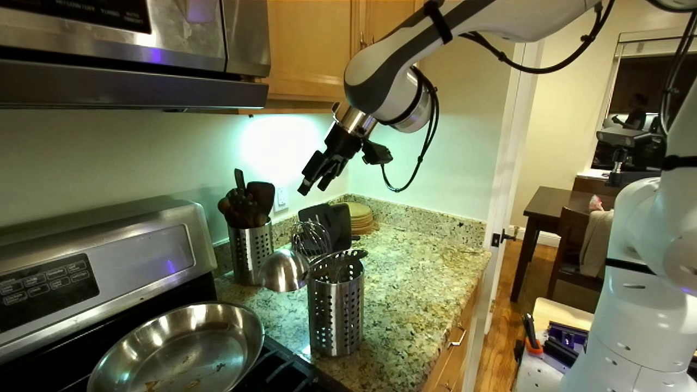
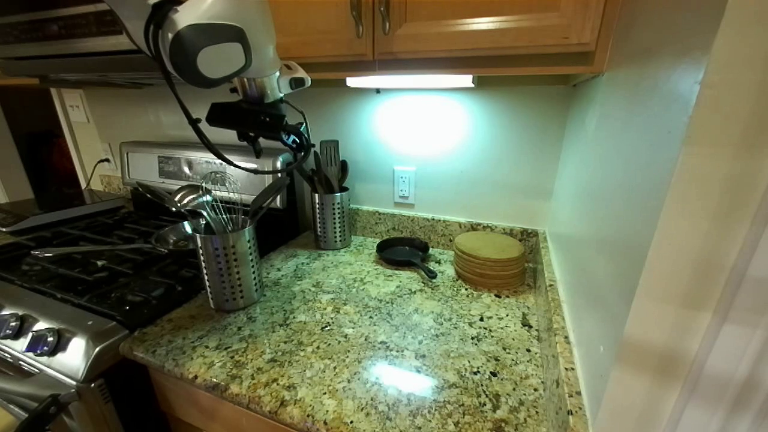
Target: Put the spatula on the counter
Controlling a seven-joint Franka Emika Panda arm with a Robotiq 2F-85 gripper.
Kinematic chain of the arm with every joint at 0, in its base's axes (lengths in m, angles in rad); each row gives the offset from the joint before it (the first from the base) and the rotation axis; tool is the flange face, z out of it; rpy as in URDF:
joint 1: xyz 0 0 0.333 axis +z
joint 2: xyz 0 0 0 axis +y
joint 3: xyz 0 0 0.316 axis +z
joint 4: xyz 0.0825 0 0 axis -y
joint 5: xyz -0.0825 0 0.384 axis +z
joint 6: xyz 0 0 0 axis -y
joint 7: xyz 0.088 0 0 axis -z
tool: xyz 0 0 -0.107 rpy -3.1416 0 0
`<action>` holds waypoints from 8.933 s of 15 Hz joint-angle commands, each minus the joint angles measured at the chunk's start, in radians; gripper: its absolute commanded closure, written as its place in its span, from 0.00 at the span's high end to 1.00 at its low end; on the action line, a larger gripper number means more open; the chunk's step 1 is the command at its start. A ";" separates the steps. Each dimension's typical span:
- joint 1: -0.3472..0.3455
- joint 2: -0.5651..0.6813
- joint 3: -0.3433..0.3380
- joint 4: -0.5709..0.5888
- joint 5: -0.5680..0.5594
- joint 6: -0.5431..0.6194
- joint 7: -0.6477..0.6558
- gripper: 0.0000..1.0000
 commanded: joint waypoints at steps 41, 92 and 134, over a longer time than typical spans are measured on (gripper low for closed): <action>-0.011 0.038 0.029 -0.018 0.351 -0.199 -0.281 0.20; 0.037 -0.562 0.063 -0.241 0.250 0.006 -0.123 0.08; -0.093 0.041 -0.091 -0.195 0.052 -0.139 0.150 0.47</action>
